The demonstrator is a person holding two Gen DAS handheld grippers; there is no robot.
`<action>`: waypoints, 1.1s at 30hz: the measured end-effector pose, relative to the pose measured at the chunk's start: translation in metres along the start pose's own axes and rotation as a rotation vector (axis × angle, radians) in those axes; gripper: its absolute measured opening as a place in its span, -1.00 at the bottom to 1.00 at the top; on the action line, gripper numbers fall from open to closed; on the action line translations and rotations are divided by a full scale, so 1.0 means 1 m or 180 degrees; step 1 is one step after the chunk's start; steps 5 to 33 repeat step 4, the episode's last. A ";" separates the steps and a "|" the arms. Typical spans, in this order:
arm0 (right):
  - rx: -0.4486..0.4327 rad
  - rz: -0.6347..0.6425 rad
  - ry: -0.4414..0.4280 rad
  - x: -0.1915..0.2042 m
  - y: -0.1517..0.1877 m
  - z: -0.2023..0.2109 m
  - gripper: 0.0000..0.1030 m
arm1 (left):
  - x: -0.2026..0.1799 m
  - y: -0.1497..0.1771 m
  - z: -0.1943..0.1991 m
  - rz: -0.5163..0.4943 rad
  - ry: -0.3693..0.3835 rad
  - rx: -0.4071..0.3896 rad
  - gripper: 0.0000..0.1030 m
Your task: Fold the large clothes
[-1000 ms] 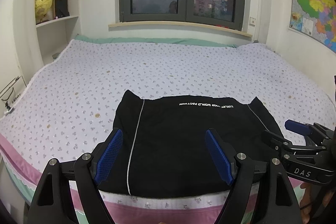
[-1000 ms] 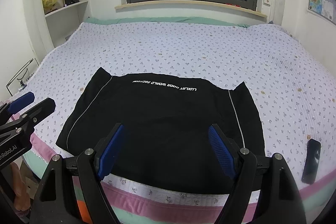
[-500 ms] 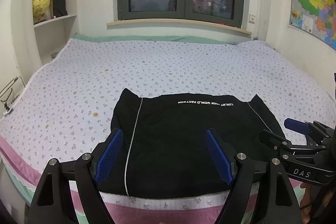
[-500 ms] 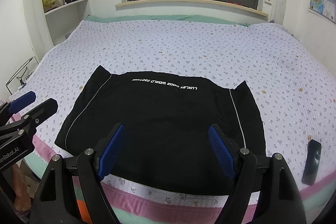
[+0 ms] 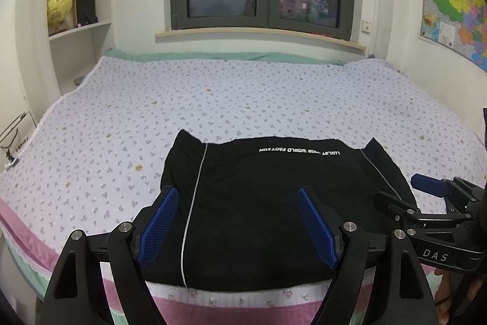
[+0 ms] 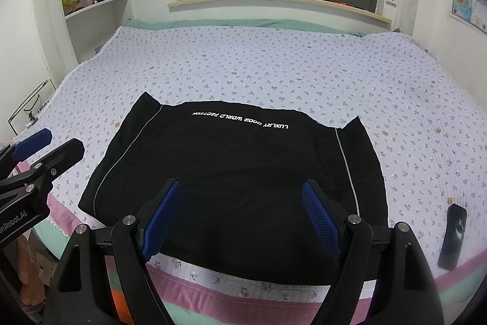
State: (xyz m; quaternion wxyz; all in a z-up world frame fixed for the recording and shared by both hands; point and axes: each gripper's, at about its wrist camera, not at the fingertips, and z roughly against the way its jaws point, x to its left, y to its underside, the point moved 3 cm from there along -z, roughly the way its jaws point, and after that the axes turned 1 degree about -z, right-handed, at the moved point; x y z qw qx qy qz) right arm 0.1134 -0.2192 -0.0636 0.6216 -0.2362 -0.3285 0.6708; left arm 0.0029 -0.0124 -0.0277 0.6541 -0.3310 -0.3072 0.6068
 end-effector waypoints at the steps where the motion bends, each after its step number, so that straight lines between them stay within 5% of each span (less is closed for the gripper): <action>1: 0.0006 0.0000 -0.0001 0.000 0.000 -0.001 0.62 | 0.000 0.000 0.000 -0.0006 -0.0008 -0.0013 0.59; 33: 0.0023 -0.0002 0.0000 -0.001 0.000 -0.003 0.62 | 0.004 0.000 -0.002 0.0044 0.0009 -0.0014 0.58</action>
